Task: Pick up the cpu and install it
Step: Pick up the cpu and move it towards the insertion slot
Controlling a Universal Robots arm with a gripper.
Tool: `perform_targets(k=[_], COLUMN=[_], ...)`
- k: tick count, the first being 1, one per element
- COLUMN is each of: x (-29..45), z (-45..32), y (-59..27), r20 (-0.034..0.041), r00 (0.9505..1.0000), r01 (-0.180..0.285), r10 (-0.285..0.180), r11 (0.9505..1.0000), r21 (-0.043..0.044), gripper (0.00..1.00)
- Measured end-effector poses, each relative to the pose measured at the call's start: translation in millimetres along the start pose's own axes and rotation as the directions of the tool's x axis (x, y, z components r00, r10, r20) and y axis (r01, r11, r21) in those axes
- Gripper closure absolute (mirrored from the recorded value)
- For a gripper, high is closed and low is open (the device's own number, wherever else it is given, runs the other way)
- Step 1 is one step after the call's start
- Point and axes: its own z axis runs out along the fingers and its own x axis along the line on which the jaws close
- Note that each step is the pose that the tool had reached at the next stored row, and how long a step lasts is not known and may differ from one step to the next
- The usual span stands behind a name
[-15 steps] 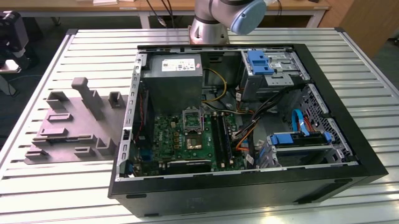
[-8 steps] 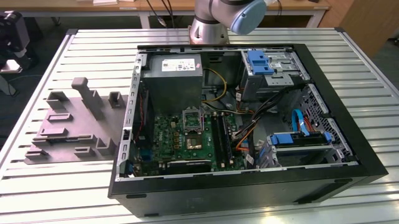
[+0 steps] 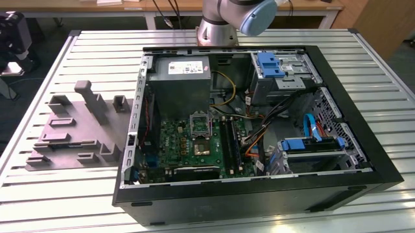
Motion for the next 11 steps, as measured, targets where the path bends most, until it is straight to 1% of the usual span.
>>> perform_targets(k=[11], x=[-2.2], z=[0.0], y=[0.0], r20=[0.0000], r00=[1.0000], r01=[0.000], r10=[0.000], r11=[1.0000], r21=[0.0000], gripper=[0.53])
